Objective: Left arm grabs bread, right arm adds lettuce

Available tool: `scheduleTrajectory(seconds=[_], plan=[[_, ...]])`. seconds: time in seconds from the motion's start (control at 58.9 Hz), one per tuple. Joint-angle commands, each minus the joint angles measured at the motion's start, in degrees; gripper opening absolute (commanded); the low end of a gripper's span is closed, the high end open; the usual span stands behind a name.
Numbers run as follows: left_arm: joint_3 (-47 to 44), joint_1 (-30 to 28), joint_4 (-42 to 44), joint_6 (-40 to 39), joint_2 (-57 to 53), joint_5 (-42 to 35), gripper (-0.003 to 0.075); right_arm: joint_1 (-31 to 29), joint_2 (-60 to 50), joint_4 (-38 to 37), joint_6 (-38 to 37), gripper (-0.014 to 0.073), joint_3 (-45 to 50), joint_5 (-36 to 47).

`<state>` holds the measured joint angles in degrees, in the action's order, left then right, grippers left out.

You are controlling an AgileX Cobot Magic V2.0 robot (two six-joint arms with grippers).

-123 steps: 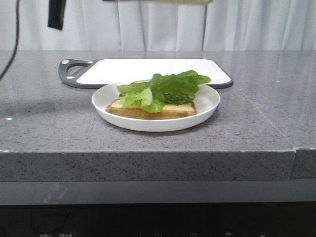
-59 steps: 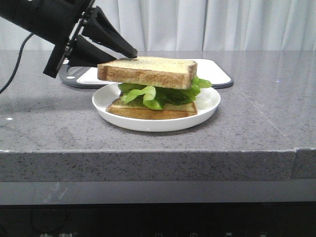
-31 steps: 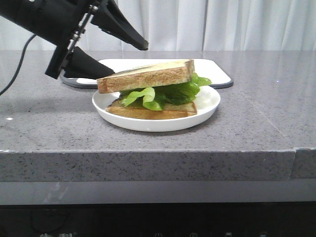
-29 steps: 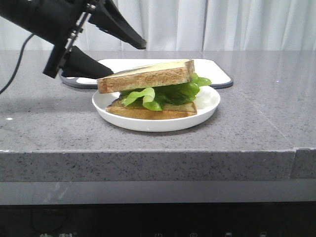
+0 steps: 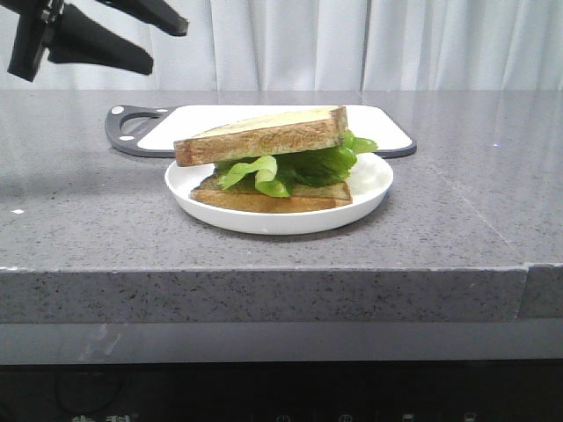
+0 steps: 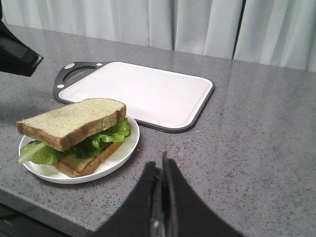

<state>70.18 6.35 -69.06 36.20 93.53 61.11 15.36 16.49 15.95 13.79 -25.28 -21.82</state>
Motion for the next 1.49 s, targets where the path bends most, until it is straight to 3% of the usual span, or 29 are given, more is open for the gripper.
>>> scheduleTrajectory(seconds=[0.0, 0.068, 0.374, 0.611, 0.934, 1.478], plan=[[1.71, -0.22, -3.14, 0.08, -2.68, 1.10, 0.0076, -0.45, 0.31, 0.42, -0.18, -0.0058, -1.48, 4.12], [1.71, -0.22, -3.14, 0.24, -2.78, 1.10, -0.0019, -0.45, 0.31, 0.42, -0.18, -0.0058, -1.48, 4.12], [1.71, -0.22, -1.88, 7.10, -6.00, -1.31, -0.0020, -0.45, 0.31, 0.42, -0.18, -0.0058, -1.48, 4.36], [-0.17, 0.31, 16.89, 6.44, -16.63, -15.85, -0.0021, -0.45, 0.31, 0.42, -0.18, -0.0058, -1.48, 5.94], [-17.40, 0.44, 24.10, 5.58, -37.78, -38.73, -0.0021, -0.45, 0.31, 0.42, -0.18, -0.0058, -1.48, 5.89], [-45.42, 0.44, 25.51, 5.58, -75.09, -53.70, -0.0021, -0.45, 0.31, 0.42, -0.18, -0.0058, -1.48, 5.83]])
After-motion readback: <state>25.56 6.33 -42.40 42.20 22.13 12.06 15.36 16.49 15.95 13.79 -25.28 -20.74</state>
